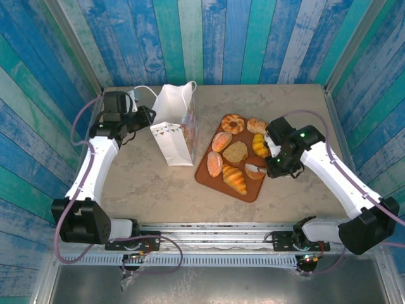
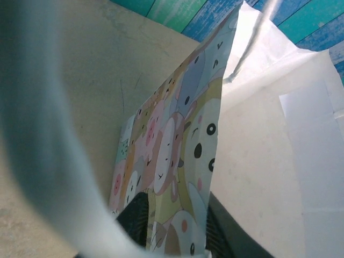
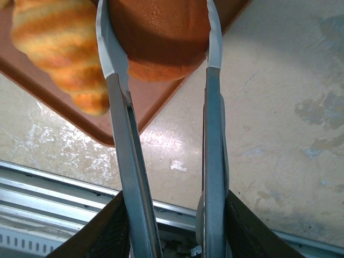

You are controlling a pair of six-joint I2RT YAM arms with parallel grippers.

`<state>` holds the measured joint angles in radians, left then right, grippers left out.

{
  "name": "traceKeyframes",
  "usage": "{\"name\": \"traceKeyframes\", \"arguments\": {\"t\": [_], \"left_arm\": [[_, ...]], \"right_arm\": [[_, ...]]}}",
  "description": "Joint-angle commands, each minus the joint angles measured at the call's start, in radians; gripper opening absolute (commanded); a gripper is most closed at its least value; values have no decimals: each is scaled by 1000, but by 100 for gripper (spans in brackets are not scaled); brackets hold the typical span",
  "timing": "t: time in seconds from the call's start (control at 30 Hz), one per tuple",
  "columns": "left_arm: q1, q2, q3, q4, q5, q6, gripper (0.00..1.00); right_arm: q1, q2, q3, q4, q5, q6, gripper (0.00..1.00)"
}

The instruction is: Place the fake bread into the paper bag

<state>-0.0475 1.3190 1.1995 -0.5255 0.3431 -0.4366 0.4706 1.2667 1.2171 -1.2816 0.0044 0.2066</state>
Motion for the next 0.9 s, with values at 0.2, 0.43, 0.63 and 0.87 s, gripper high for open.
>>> {"name": "traceKeyframes", "arguments": {"t": [0.2, 0.43, 0.63, 0.87], "left_arm": [[-1, -58, 70, -16, 65, 25, 60], [0, -100, 76, -31, 103, 27, 73], [0, -124, 92, -120, 51, 55, 73], [0, -112, 90, -152, 81, 73, 68]], "right_arm": [[-3, -80, 128, -17, 5, -30, 40], [-4, -123, 224, 7, 6, -36, 40], [16, -117, 335, 8, -42, -30, 40], [177, -76, 489, 32, 24, -22, 39]]}}
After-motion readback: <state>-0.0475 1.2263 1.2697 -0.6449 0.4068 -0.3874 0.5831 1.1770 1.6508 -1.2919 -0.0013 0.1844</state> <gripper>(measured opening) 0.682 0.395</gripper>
